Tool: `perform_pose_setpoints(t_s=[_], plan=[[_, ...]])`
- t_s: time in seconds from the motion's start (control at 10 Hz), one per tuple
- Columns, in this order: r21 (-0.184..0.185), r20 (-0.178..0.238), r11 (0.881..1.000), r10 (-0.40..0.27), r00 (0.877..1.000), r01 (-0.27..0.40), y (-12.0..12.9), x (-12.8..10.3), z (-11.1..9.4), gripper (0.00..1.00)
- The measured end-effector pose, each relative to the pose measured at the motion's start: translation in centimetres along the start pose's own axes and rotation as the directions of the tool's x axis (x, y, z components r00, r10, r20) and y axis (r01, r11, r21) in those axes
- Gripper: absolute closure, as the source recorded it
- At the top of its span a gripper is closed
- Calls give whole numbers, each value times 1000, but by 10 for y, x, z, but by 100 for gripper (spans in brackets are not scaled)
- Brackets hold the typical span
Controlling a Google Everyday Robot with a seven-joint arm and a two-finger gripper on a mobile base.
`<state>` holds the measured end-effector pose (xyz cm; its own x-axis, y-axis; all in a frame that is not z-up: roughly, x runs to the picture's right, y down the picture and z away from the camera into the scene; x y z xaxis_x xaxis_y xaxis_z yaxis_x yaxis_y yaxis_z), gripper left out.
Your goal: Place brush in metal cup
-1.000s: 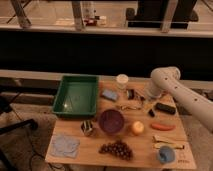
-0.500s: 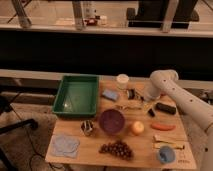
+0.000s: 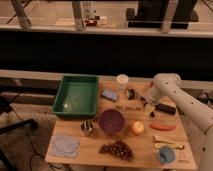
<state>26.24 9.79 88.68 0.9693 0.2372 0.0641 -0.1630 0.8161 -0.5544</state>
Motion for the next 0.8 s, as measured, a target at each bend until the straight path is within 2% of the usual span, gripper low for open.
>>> perform_pose_setpoints(t_s=[0.2,0.4,0.8], plan=[[19,-9,1000,8,1000,-8,-2,-4,-9,20],[26,-19,999,20,1000,-19,-3,-1,-9,20],[1,-20,999,49,999,-49,-4,5,-5,20]])
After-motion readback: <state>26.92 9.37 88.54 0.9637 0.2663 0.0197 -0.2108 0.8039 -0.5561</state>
